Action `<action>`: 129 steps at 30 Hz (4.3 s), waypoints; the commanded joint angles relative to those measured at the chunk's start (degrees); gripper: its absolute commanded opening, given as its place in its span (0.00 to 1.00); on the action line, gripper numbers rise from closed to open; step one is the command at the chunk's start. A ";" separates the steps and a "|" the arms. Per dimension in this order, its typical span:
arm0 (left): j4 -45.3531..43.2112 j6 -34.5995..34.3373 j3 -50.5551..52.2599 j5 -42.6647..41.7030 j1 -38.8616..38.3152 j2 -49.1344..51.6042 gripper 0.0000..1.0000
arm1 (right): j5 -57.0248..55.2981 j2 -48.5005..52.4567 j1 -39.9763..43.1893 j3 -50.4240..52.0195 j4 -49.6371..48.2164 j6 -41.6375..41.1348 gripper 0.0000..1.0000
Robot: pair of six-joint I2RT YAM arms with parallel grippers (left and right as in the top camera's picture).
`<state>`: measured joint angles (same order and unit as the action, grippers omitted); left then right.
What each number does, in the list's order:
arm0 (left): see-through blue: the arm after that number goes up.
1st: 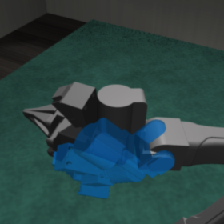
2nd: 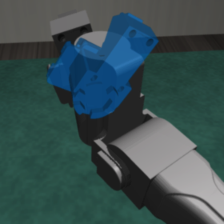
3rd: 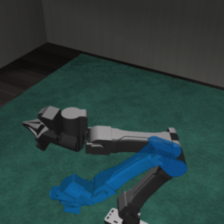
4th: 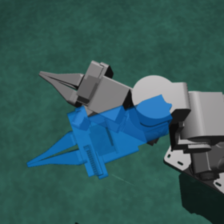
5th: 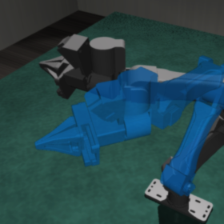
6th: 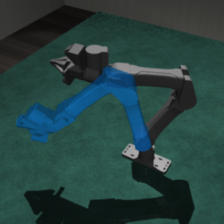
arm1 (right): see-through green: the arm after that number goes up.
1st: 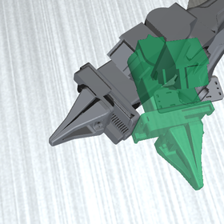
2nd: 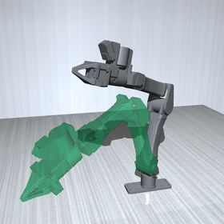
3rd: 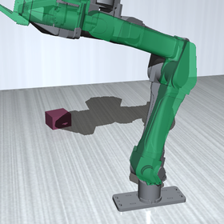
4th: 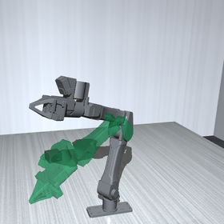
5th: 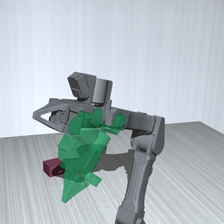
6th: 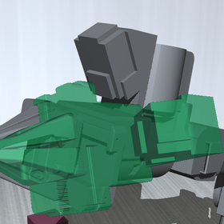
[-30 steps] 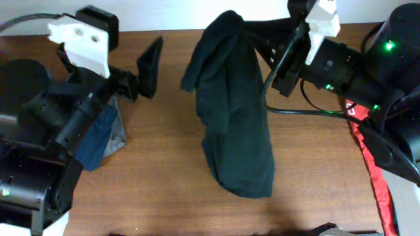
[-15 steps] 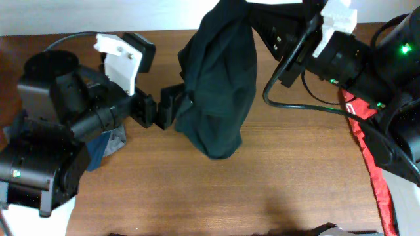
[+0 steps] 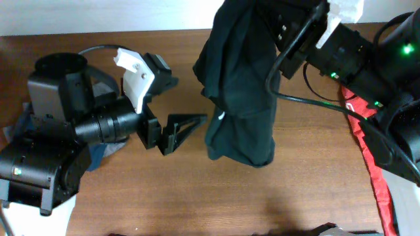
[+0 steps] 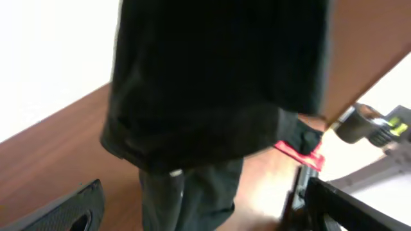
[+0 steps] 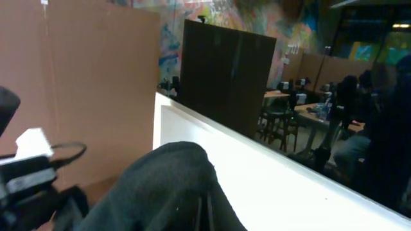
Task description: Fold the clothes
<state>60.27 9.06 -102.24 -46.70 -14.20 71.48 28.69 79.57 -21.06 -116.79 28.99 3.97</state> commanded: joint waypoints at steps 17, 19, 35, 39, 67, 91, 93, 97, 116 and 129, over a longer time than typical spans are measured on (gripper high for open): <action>-6.19 6.25 -0.83 -1.95 -10.58 7.82 0.71 | -2.40 0.31 0.35 -0.76 -3.54 -5.57 0.04; -7.63 6.23 -0.83 -1.92 -10.58 8.59 0.43 | -2.40 0.31 0.35 -0.76 -3.54 -5.57 0.04; -11.74 4.72 -1.01 9.07 -10.58 3.28 0.00 | -5.16 1.90 0.48 -0.76 2.58 -4.15 0.04; -14.36 3.67 -1.01 12.39 -10.56 1.16 0.01 | -10.05 3.52 0.48 -0.76 8.26 -2.47 0.04; -35.85 2.21 -3.48 32.11 -10.51 -0.46 0.00 | -26.01 20.87 0.57 -0.76 50.14 2.97 0.29; -47.50 10.01 -3.89 53.94 -10.51 1.86 0.00 | 11.45 21.92 -1.81 -0.74 61.18 32.63 0.35; -48.11 9.99 -4.07 54.05 -10.51 1.86 0.00 | 11.41 21.92 -3.76 -0.74 61.53 33.31 0.36; -49.31 10.03 -4.22 54.10 -10.51 1.86 0.00 | 11.39 22.08 -9.35 -0.39 60.08 33.29 0.36; -49.59 15.10 -9.84 58.73 -10.51 1.90 0.00 | 19.21 22.08 -15.47 23.65 19.96 15.56 0.46; -48.72 15.08 -10.38 58.75 -10.51 1.90 0.00 | 25.53 22.08 -19.43 26.49 -1.44 6.01 0.39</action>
<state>12.25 23.20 -110.65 11.44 -24.64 73.84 51.99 101.54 -39.46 -90.52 28.42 12.21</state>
